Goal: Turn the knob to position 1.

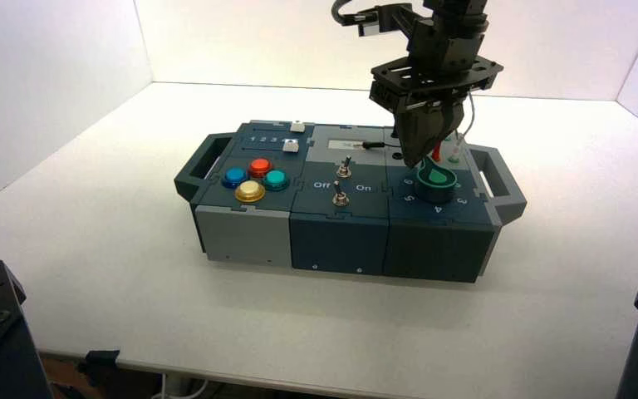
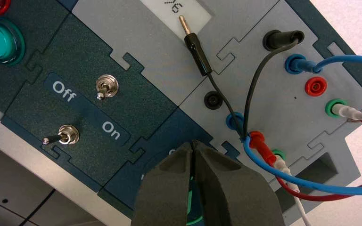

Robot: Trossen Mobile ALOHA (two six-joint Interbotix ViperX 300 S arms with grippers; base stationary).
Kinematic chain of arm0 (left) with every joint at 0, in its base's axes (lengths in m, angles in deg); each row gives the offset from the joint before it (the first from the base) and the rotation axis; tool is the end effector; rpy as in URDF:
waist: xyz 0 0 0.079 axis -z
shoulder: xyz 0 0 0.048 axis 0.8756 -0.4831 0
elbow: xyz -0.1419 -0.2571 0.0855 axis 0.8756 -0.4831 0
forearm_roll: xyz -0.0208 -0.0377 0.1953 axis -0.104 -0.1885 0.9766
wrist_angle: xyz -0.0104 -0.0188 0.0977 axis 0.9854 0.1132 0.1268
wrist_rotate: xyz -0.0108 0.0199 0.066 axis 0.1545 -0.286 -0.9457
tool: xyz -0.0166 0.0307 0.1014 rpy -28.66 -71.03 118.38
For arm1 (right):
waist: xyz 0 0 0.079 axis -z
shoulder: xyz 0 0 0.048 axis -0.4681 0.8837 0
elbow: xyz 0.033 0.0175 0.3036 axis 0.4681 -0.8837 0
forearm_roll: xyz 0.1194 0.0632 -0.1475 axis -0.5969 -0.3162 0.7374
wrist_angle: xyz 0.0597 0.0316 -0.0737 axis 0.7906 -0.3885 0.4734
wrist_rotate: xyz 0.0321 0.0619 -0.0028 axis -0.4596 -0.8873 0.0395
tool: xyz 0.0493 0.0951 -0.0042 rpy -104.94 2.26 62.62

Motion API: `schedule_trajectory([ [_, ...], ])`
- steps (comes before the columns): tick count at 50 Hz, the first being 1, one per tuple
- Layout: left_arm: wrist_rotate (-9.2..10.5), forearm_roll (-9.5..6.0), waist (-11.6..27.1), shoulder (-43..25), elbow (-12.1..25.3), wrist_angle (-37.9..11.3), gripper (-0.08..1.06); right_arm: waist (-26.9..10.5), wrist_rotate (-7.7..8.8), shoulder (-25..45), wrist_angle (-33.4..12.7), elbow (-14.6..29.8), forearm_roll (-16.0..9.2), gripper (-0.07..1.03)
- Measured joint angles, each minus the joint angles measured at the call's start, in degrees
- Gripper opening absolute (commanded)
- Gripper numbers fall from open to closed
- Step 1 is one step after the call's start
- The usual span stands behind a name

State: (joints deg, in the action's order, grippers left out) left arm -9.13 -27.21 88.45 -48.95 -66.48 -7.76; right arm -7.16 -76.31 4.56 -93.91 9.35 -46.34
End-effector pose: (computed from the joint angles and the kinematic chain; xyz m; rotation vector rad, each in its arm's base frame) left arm 0.2576 -0.1152 0.2059 0.4099 0.7774 -0.4405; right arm 0.2478 0.1783 0.0478 -0.4098 1.3983 0.5051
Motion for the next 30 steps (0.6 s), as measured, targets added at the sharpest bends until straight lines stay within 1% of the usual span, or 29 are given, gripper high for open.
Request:
schedule_trajectory([
  [12,0.00,0.00,0.00,-0.09,-0.09,0.09,0.49,0.00,0.00,-0.70,0.00,0.00,0.00,-0.02],
  [30,0.00,0.00,0.09,-0.53,-0.18,0.26,0.49,0.09,0.00,-8.26,-2.46,1.76,0.09,-0.02],
])
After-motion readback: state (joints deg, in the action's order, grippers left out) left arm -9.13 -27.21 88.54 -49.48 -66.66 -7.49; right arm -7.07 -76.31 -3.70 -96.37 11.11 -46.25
